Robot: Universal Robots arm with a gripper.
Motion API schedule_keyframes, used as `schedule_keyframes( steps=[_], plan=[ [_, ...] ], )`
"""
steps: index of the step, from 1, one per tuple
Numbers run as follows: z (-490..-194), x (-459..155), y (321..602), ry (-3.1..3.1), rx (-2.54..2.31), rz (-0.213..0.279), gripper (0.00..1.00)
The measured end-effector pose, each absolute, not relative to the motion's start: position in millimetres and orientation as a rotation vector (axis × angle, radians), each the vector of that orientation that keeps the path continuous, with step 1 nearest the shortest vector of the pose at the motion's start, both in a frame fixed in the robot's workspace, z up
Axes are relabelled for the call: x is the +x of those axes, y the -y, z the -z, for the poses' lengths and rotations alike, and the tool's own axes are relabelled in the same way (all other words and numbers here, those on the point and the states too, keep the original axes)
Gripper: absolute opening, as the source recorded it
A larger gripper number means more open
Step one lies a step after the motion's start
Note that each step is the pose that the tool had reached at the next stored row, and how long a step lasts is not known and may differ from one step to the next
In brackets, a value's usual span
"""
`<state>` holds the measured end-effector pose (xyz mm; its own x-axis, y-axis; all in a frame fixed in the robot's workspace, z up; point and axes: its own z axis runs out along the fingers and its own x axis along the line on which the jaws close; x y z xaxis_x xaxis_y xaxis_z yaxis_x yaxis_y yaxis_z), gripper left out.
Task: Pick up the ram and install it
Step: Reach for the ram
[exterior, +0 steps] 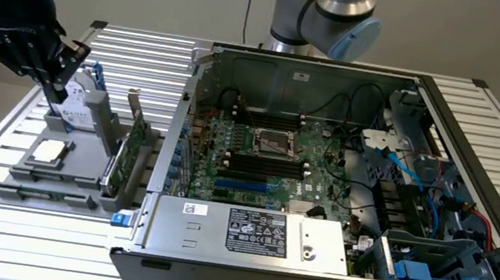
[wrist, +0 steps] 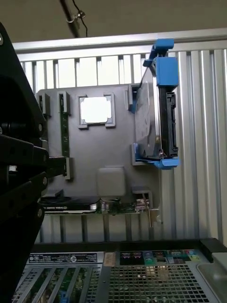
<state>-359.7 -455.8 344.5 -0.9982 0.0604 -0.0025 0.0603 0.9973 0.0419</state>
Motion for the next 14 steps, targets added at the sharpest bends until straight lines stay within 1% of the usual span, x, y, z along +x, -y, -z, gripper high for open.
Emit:
schedule_keyframes(
  steps=[14],
  plan=[
    [-342, -369, 474, -3.138, 0.024, -0.066, 0.11]
  ],
)
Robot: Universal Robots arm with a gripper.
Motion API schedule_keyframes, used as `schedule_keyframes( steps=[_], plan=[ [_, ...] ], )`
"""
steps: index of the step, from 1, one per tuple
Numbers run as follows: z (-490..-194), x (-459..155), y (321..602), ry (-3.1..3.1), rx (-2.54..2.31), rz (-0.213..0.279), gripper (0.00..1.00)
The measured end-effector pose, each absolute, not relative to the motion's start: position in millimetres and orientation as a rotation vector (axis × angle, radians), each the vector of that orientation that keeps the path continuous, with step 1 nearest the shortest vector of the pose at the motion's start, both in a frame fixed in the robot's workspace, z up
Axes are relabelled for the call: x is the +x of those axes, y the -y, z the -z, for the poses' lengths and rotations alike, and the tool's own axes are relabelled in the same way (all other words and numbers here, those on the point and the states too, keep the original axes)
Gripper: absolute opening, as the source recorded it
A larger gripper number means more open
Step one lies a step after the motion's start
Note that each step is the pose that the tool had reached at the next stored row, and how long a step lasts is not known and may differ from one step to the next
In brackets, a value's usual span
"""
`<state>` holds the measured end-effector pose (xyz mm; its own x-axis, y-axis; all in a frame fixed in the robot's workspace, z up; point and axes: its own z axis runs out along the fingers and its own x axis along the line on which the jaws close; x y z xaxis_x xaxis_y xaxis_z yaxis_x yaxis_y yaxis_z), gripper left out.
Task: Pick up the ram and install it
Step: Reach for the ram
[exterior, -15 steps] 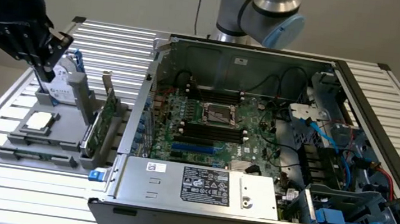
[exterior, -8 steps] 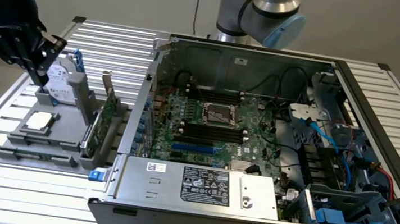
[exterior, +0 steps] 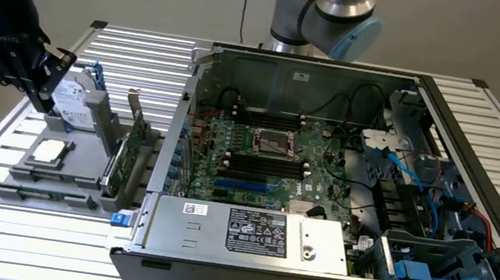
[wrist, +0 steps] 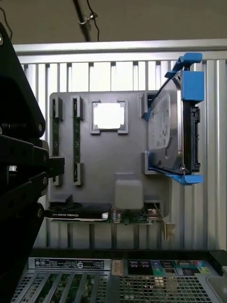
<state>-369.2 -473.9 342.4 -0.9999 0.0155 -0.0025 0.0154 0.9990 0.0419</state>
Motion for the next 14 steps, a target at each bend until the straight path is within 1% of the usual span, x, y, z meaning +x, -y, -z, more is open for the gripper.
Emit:
schedule_keyframes(
  steps=[11, 14],
  plan=[
    [-340, -378, 489, -3.139, -0.026, -0.066, 0.11],
    [-340, -378, 489, -3.139, -0.026, -0.069, 0.11]
  ],
)
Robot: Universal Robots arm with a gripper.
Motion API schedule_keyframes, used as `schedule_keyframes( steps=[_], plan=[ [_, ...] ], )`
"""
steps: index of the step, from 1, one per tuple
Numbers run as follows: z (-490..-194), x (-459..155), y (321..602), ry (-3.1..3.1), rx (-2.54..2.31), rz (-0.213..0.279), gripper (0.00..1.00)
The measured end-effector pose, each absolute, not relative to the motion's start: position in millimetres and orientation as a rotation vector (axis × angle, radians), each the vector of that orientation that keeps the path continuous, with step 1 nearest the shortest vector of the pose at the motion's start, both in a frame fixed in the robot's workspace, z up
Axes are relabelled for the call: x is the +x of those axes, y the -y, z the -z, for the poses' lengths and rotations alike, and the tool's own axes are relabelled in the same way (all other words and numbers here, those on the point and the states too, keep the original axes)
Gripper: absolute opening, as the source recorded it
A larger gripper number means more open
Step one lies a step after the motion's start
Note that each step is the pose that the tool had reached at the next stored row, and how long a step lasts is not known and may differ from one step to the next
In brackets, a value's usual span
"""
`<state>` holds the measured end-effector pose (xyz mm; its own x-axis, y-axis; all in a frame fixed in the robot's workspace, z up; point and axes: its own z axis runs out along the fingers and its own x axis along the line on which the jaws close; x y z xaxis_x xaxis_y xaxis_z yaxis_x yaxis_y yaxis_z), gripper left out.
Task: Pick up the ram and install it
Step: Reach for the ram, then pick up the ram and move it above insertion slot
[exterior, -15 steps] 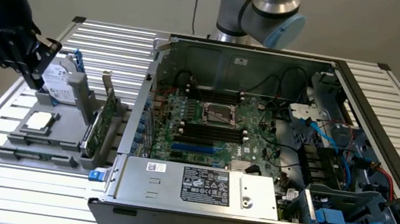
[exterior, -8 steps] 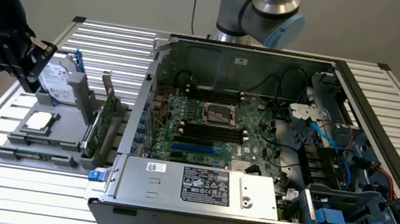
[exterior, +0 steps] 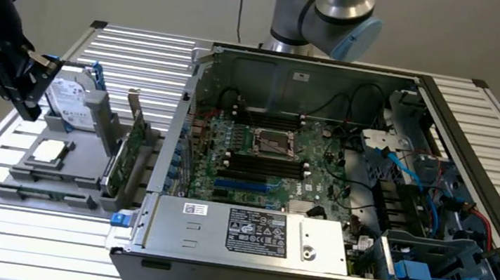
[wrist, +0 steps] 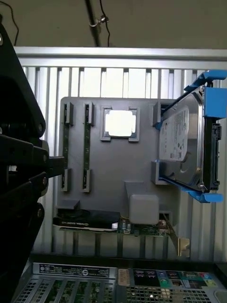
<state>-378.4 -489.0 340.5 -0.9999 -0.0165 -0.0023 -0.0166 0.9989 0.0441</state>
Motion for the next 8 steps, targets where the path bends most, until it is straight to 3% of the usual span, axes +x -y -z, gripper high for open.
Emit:
schedule_keyframes(
  steps=[8],
  plan=[
    [-340.4, -378.4, 489.0, -3.139, -0.026, -0.069, 0.11]
  ],
)
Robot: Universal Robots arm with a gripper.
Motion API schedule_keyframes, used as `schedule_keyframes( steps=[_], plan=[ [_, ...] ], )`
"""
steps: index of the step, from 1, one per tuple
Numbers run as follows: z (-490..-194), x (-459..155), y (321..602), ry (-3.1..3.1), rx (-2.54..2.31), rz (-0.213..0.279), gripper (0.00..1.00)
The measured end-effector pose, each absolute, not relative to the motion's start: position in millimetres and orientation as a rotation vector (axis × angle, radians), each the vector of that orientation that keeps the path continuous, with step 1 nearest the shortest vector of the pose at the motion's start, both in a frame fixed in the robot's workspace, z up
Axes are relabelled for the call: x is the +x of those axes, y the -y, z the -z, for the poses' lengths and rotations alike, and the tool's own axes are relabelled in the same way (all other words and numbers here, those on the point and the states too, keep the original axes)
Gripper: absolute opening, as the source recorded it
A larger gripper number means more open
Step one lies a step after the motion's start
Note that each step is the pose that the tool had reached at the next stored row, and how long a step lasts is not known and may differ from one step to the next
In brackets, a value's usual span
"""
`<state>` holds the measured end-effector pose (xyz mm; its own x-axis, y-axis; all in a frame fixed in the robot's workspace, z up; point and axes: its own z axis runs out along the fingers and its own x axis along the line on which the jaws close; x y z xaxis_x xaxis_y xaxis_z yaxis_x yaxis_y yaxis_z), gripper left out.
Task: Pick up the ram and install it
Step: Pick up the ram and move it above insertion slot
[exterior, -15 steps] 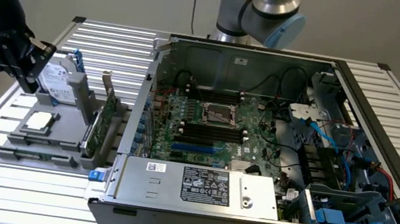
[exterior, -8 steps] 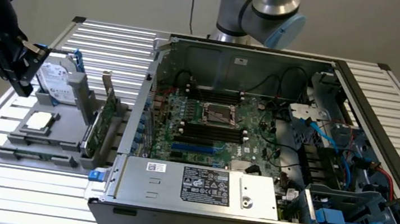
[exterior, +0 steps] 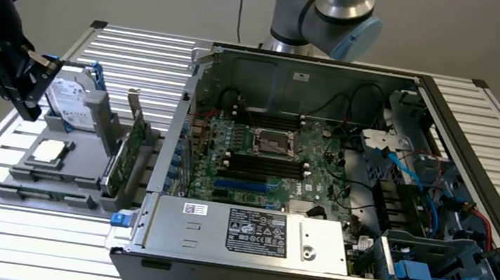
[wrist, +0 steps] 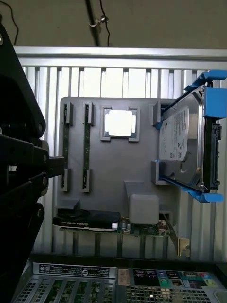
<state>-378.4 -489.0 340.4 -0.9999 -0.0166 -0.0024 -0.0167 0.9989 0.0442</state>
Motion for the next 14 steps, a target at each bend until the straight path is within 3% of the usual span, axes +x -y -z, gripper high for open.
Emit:
schedule_keyframes(
  steps=[14],
  plan=[
    [-337.3, -378.7, 490.3, -3.136, -0.163, -0.086, 0.11]
  ],
)
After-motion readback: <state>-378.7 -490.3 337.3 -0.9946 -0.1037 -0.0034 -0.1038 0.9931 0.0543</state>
